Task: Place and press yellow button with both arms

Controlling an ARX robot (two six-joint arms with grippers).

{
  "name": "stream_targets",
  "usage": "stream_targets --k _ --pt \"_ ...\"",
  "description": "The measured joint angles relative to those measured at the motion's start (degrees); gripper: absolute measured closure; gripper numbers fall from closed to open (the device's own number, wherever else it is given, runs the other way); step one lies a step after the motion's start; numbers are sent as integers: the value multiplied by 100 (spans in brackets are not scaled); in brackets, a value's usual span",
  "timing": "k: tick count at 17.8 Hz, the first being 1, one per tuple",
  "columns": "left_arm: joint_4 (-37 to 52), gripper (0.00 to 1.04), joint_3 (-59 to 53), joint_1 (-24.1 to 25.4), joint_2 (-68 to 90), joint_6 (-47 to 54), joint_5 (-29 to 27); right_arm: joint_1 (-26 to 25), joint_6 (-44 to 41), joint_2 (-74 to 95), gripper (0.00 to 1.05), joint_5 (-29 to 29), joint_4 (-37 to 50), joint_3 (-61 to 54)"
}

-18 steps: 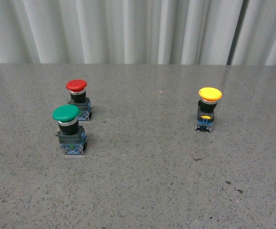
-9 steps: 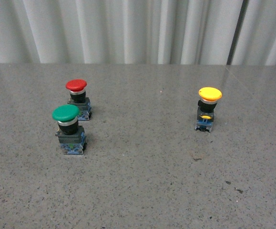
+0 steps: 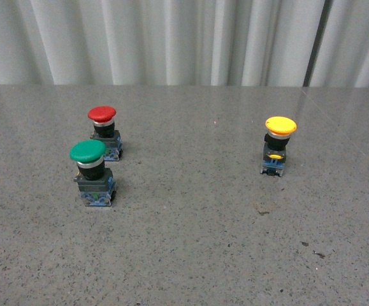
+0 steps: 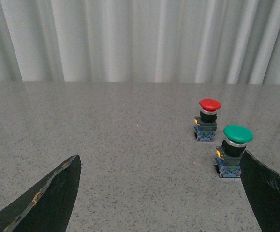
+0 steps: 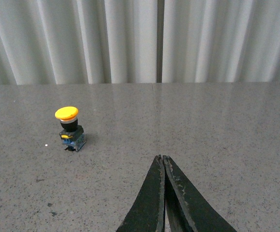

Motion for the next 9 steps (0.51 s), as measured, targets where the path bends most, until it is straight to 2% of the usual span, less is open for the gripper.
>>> stream_targets --k 2,9 --pt "0 7 0 0 0 0 -2 0 -2 0 101 0 2 0" --pt "0 7 0 0 0 0 -2 0 -2 0 22 0 2 0"
